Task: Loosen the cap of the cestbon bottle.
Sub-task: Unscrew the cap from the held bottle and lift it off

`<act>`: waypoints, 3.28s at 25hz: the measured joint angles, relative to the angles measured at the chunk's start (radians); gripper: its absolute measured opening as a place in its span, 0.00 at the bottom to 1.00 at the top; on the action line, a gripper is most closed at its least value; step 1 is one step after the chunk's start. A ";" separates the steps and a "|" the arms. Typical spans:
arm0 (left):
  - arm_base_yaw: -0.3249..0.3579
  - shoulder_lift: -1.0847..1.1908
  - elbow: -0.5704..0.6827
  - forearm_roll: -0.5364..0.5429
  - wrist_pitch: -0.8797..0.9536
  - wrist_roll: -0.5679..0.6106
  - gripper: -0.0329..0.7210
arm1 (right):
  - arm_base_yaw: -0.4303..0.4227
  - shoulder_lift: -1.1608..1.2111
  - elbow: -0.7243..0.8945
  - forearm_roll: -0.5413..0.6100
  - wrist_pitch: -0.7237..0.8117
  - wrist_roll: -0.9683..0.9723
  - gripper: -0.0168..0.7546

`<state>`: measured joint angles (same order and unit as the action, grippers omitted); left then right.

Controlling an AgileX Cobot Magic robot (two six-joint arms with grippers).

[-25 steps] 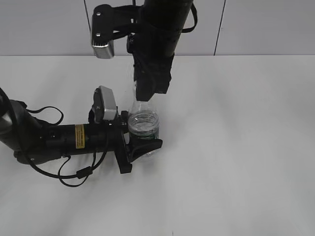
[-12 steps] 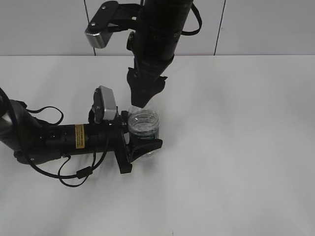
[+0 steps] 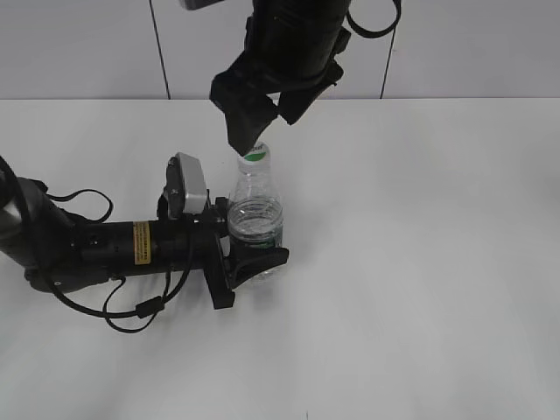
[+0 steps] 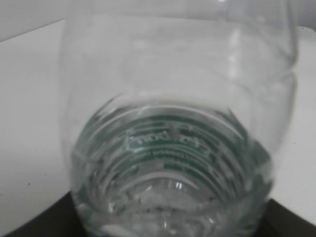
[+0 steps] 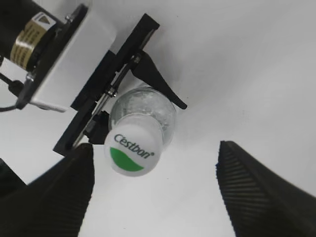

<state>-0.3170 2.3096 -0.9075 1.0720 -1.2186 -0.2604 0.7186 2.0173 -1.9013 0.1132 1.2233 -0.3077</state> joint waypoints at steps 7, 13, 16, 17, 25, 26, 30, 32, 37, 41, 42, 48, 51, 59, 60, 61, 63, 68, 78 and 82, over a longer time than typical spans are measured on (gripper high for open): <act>0.000 0.000 0.000 0.000 0.000 0.000 0.59 | 0.000 -0.031 0.000 0.010 0.000 0.216 0.78; 0.000 0.000 0.000 0.001 0.000 0.000 0.59 | 0.003 -0.036 0.000 0.050 0.000 0.276 0.78; 0.000 0.000 0.000 0.001 0.000 0.000 0.59 | 0.003 -0.036 0.000 0.050 0.000 0.285 0.78; 0.000 0.000 0.000 0.001 0.000 0.000 0.59 | 0.003 -0.034 0.000 0.050 0.000 0.287 0.78; 0.000 0.000 0.000 0.002 0.000 0.000 0.59 | 0.003 0.019 0.000 0.051 0.000 0.292 0.78; 0.000 0.000 0.000 0.002 0.000 0.000 0.59 | 0.003 0.027 0.000 0.051 0.000 0.292 0.78; 0.000 0.000 0.000 0.003 -0.001 0.000 0.59 | 0.003 0.050 0.000 0.049 0.000 0.292 0.78; 0.000 0.000 0.000 0.003 -0.002 0.000 0.59 | 0.003 0.050 0.000 0.049 0.000 0.292 0.78; 0.000 0.000 0.000 0.004 -0.002 0.000 0.59 | 0.003 0.054 0.000 0.023 0.000 0.292 0.78; 0.000 0.000 0.000 0.004 -0.001 0.000 0.59 | 0.003 0.063 0.000 0.023 0.000 0.292 0.78; 0.000 0.000 0.000 0.004 -0.001 0.000 0.59 | 0.003 0.063 0.000 0.023 0.000 0.292 0.78; 0.000 0.000 0.000 0.004 -0.001 0.000 0.59 | 0.003 0.063 0.000 0.014 0.000 0.292 0.72; 0.000 0.000 0.000 0.004 -0.001 0.000 0.59 | 0.003 0.063 0.000 0.014 0.000 0.292 0.57; 0.000 0.000 0.000 0.004 -0.001 0.000 0.59 | 0.009 0.063 0.000 0.022 -0.001 0.212 0.41; 0.000 0.000 0.000 0.004 -0.001 0.000 0.59 | 0.009 0.063 0.000 0.022 -0.001 0.199 0.41; 0.000 0.000 0.000 0.004 -0.001 0.000 0.59 | 0.009 0.063 0.000 0.022 -0.001 0.183 0.41; 0.000 0.000 0.000 0.004 -0.001 0.000 0.59 | 0.010 0.063 0.000 0.022 -0.001 0.132 0.41; 0.000 0.000 0.000 0.004 -0.001 0.000 0.59 | 0.010 0.063 0.000 0.023 -0.002 -0.081 0.41; 0.000 0.000 0.000 0.004 -0.001 0.000 0.59 | 0.010 0.062 0.000 0.030 -0.002 -0.400 0.41; 0.000 0.000 0.000 0.005 -0.001 0.000 0.59 | 0.010 0.062 0.000 0.033 -0.002 -0.496 0.41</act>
<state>-0.3170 2.3096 -0.9075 1.0774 -1.2193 -0.2604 0.7284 2.0794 -1.9013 0.1460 1.2214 -0.8042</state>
